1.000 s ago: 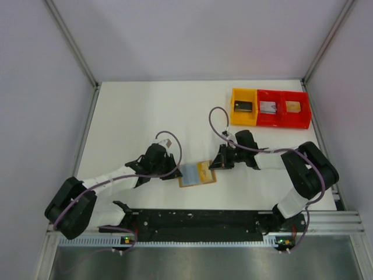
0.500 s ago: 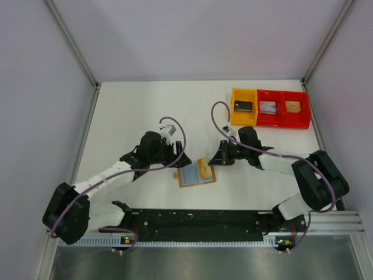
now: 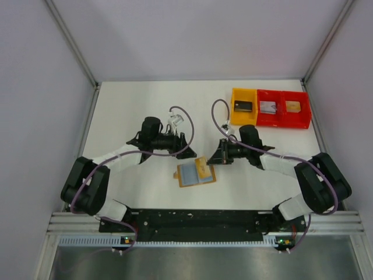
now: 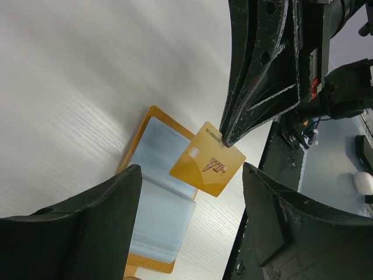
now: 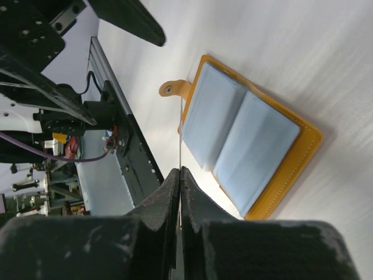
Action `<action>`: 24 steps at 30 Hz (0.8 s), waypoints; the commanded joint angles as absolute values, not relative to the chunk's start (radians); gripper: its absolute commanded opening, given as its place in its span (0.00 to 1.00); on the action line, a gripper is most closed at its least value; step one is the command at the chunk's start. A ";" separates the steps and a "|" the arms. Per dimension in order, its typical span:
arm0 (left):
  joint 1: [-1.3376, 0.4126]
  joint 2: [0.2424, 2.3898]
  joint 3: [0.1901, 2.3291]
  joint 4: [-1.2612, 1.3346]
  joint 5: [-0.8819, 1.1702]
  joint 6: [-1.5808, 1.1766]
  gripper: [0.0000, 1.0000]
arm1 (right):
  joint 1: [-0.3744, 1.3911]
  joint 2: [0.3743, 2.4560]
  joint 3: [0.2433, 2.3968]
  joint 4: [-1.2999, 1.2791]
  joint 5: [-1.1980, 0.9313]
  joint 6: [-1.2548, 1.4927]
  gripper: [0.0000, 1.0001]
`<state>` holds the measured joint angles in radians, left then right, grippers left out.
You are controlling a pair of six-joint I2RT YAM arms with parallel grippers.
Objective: Take the credit cards out of the card holder
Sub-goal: Remove the credit card from the card holder.
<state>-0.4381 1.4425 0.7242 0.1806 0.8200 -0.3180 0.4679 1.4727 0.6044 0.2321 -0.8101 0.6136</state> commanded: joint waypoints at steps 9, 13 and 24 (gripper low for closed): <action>-0.440 1.578 0.844 0.215 1.057 -0.252 0.74 | 0.462 1.390 0.623 0.347 -0.888 0.660 0.00; -0.454 1.618 0.868 0.176 1.060 -0.247 0.72 | 0.462 1.378 0.623 0.359 -0.888 0.676 0.00; -0.482 1.594 0.862 0.166 1.074 -0.262 0.15 | 0.462 1.347 0.617 0.368 -0.894 0.690 0.00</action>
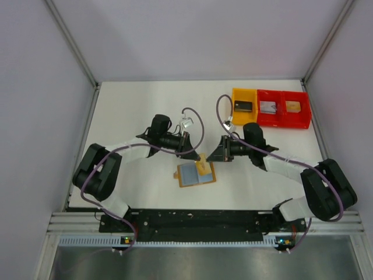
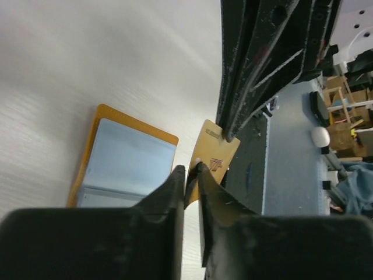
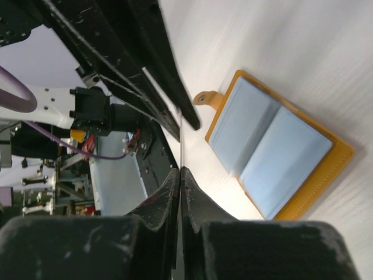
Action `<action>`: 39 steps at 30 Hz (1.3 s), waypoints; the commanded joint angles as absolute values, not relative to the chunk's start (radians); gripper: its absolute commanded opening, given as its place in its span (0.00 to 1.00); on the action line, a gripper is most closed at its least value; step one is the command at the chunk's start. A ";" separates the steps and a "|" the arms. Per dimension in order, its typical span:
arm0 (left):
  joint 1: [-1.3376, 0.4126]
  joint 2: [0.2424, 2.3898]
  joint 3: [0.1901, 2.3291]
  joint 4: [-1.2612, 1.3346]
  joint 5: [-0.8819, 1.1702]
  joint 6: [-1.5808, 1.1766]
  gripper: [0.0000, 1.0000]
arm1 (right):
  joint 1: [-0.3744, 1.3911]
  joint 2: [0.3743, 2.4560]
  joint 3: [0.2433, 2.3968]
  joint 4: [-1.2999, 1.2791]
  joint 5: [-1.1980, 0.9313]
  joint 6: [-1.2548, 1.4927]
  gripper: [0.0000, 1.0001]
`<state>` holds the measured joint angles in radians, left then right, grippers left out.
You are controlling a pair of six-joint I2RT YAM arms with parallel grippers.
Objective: Take the credit cards out of the card holder
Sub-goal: Remove the credit card from the card holder.
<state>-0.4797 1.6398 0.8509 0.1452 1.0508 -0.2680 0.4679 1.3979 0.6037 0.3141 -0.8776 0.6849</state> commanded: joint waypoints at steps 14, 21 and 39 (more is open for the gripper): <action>-0.482 1.283 0.631 0.457 0.769 -0.647 0.00 | 0.460 1.071 0.608 0.227 -0.606 0.707 0.32; -0.494 1.014 0.396 0.672 0.430 -0.958 0.00 | 0.469 0.983 0.453 0.489 -0.546 0.940 0.66; -0.781 0.738 0.270 0.706 -0.187 -1.216 0.00 | 0.749 1.094 0.371 0.976 -0.293 1.091 0.58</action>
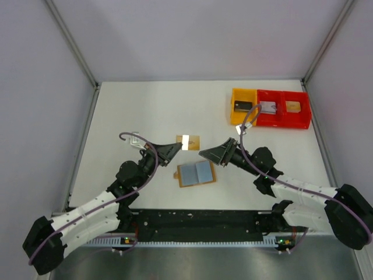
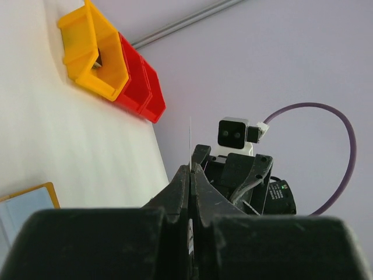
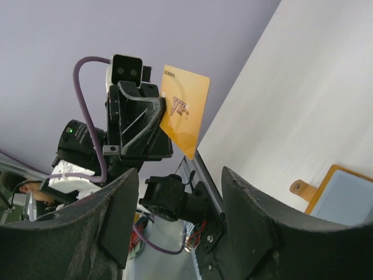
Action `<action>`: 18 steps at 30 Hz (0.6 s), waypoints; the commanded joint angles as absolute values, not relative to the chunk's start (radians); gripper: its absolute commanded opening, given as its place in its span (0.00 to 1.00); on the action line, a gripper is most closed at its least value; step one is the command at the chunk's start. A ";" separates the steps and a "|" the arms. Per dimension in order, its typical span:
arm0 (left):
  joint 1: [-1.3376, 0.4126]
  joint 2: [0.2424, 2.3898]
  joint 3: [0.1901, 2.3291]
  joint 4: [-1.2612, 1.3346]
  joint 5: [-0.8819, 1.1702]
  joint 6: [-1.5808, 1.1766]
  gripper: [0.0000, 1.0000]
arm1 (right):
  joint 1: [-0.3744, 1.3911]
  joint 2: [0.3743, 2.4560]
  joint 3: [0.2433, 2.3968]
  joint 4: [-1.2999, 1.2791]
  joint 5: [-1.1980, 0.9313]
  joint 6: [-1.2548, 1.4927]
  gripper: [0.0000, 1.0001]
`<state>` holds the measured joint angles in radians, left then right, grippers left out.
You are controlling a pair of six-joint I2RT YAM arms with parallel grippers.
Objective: Take the credit cards out of the card holder
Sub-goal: Remove the credit card from the card holder.
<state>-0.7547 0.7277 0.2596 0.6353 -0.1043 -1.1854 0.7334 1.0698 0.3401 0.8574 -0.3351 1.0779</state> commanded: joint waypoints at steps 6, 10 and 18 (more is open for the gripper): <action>-0.804 0.767 0.278 0.753 -0.172 -1.216 0.00 | 0.750 1.114 0.402 0.974 -0.298 1.072 0.47; -0.818 0.778 0.279 0.768 -0.172 -1.212 0.00 | 0.750 1.126 0.428 0.960 -0.305 1.058 0.41; -0.830 0.775 0.285 0.795 -0.143 -1.186 0.04 | 0.750 1.141 0.443 0.953 -0.307 1.054 0.00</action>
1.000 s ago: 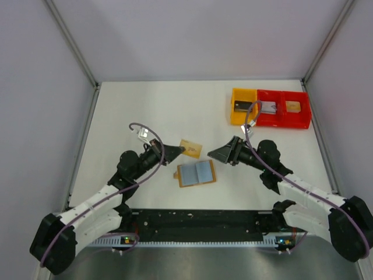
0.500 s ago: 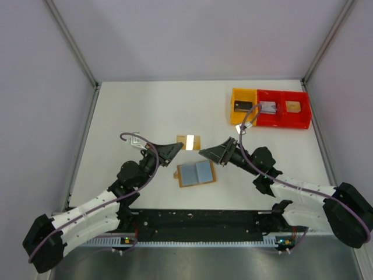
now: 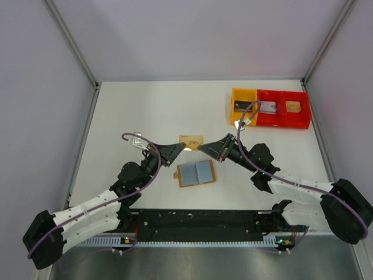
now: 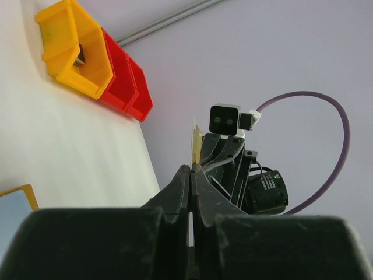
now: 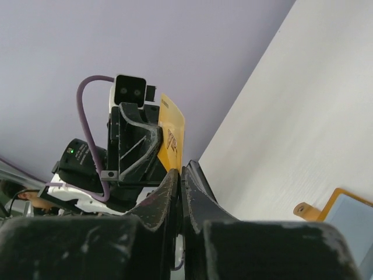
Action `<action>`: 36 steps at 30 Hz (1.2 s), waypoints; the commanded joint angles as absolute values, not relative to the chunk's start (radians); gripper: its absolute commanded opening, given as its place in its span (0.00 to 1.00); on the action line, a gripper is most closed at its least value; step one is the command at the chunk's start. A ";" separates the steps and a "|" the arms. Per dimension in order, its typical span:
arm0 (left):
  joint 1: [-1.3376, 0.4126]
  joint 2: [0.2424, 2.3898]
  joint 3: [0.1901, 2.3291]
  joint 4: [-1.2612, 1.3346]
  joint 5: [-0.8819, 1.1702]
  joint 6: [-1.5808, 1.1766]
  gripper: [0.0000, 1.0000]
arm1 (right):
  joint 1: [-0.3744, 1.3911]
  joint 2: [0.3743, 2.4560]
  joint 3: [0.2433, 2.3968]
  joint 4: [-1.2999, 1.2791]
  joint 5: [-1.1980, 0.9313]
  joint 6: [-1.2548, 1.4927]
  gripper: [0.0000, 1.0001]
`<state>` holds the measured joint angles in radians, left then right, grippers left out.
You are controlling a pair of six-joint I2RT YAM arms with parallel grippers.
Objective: Take the credit cards out of the card holder
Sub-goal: Remove the credit card from the card holder, then place the credit card in the storage box.
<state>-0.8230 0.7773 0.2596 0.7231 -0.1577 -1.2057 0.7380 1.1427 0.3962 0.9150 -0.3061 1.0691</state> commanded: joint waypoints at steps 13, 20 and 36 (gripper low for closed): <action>-0.712 0.681 0.526 0.290 0.153 -0.750 0.65 | 0.666 1.006 0.517 0.686 -0.547 0.927 0.00; -0.503 0.801 0.529 0.408 0.604 -0.836 0.60 | 0.653 0.996 0.541 0.681 -0.629 0.919 0.00; -0.497 0.839 0.514 0.517 0.707 -0.919 0.00 | 0.644 0.988 0.529 0.685 -0.572 0.926 0.14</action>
